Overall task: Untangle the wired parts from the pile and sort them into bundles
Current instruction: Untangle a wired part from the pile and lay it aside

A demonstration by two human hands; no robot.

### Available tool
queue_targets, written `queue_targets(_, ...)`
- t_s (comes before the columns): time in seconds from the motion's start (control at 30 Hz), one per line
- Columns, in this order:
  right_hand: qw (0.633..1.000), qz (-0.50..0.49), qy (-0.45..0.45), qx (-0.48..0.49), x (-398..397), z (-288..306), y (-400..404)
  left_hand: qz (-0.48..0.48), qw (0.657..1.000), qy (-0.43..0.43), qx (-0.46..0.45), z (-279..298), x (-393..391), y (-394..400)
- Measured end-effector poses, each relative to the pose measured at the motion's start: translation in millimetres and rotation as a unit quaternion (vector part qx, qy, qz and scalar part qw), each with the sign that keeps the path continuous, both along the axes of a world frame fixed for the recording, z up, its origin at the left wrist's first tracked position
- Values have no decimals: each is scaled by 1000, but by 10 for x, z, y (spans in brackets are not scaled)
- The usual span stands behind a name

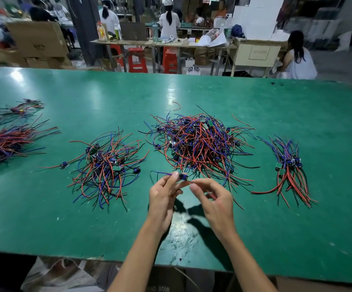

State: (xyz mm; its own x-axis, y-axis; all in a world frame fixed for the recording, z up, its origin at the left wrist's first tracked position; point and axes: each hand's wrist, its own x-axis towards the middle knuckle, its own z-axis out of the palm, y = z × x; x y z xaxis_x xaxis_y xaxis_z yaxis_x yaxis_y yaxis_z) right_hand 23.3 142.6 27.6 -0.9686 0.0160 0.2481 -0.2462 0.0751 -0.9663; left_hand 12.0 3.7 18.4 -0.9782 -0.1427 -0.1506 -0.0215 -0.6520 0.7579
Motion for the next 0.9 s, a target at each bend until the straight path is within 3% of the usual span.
queue_targets(0.13, 976, -84, -99, -175, -51, 119, -79, 3, 998, 26, -64, 12, 22, 31)
queue_targets(0.27, 925, -13, -213, -314, -116, 306, 58, 21, 982, 96, -159, -25, 26, 90)
queue_targets(0.4, 883, 62, -275, -375, -180, 446, 363, 43, 976, 77, -201, -44, -12, 126)
queue_targets(0.47, 894, 83, -279, -339, -217, 447, 500, 20, 982, 61, -177, -38, 6, 93)
queue_targets(0.63, 953, 151, -234, -118, -273, 386, 608, -86, 978, 57, -180, 15, 48, 85)
queue_targets(0.83, 984, 96, -115, 92, -263, 218, 436, -174, 949, 86, -247, 79, 103, 109)
queue_targets(0.9, 989, 68, -74, 112, -285, 157, 417, -170, 949, 75, -253, 75, 103, 115)
